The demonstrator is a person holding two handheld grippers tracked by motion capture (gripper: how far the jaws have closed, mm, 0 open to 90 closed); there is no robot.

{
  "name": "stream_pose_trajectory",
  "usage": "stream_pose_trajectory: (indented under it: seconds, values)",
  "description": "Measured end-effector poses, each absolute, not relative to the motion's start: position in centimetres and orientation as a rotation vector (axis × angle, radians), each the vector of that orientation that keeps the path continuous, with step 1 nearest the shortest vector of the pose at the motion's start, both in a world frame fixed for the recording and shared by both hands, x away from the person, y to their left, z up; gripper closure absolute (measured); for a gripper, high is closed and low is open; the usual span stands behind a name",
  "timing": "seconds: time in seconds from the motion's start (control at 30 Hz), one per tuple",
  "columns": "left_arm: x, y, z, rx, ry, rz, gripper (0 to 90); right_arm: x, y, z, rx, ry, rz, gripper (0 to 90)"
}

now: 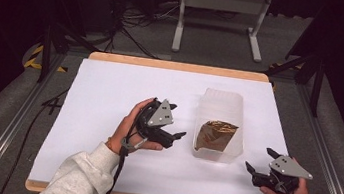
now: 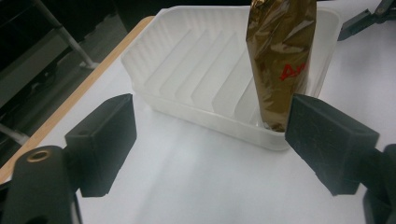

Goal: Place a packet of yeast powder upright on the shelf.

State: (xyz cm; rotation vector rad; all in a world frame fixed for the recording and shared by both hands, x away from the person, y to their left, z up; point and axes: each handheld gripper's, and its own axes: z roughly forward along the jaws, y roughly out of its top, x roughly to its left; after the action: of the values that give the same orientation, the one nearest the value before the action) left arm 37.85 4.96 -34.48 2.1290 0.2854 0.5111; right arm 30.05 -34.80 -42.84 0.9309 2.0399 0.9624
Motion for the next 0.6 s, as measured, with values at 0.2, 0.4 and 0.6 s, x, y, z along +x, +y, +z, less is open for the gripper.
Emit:
stream_pose_trajectory:
  seconds: [0.2,0.4,0.6]
  values:
    - [37.8,5.6,-34.9,2.165,0.291,0.549,11.6,30.0,-34.8,-42.9,0.933,2.039,0.963,16.9]
    - [37.6,6.6,-35.6,2.162,0.330,0.560,10.4,30.0,-34.8,-42.8,0.935,2.039,0.964,16.9]
    - [37.5,8.1,-36.7,2.181,0.361,0.575,9.8,30.0,-34.9,-42.8,0.935,2.038,0.965,16.9]
